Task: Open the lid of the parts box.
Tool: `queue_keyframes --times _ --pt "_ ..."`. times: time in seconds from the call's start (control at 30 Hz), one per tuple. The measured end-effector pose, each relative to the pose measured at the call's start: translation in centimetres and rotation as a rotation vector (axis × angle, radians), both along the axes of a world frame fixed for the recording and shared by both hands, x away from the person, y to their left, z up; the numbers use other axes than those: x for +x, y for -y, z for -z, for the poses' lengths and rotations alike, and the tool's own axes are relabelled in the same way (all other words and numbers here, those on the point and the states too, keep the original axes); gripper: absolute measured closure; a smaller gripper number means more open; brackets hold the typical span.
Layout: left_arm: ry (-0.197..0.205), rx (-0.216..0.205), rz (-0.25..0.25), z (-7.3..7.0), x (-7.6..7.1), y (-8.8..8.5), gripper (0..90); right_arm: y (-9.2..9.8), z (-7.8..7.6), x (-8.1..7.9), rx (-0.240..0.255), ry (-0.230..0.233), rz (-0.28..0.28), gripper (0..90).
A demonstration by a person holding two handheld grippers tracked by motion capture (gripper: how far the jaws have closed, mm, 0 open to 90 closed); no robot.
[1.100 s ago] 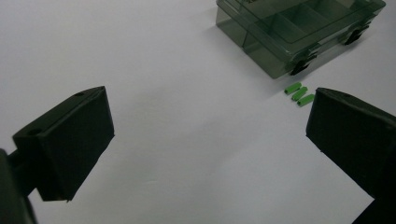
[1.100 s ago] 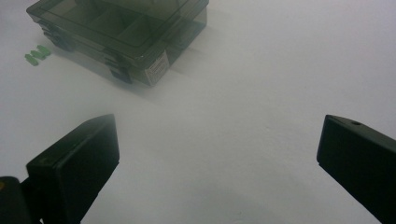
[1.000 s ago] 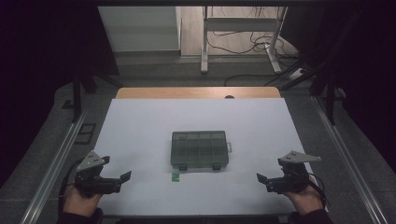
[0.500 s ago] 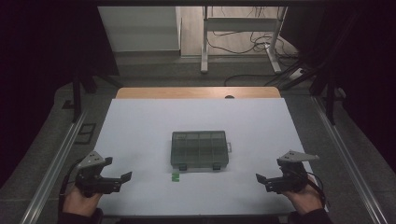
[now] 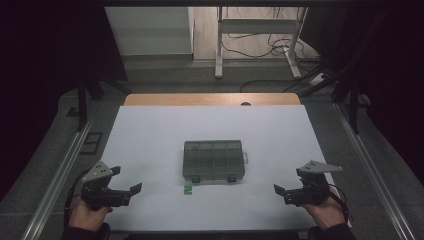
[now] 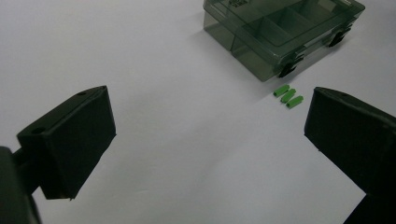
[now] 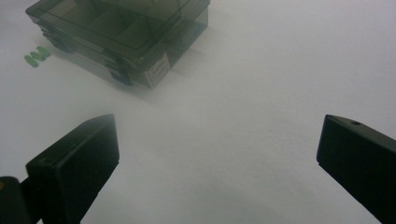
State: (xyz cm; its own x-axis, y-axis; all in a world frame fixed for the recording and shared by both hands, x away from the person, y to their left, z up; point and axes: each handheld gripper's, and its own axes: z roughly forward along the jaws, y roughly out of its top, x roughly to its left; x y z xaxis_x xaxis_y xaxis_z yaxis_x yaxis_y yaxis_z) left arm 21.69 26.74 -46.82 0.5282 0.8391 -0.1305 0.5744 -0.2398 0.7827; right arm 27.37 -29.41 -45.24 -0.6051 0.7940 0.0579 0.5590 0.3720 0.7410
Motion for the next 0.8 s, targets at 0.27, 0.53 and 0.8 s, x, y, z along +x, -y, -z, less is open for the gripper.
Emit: queue_keyframes --times 0.27,0.53,0.8 --pt "0.020 -0.012 0.011 -0.2 0.2 0.3 2.4 -0.5 -0.1 0.3 0.011 0.002 -0.025 0.0" --pt "0.004 -0.019 0.010 -0.3 0.5 0.7 2.3 -1.2 -0.2 0.5 0.027 -0.017 -0.045 0.0" --pt "-0.020 -0.007 0.022 -0.3 1.2 1.5 2.9 -2.0 -0.3 0.7 0.009 -0.032 -0.041 0.0"
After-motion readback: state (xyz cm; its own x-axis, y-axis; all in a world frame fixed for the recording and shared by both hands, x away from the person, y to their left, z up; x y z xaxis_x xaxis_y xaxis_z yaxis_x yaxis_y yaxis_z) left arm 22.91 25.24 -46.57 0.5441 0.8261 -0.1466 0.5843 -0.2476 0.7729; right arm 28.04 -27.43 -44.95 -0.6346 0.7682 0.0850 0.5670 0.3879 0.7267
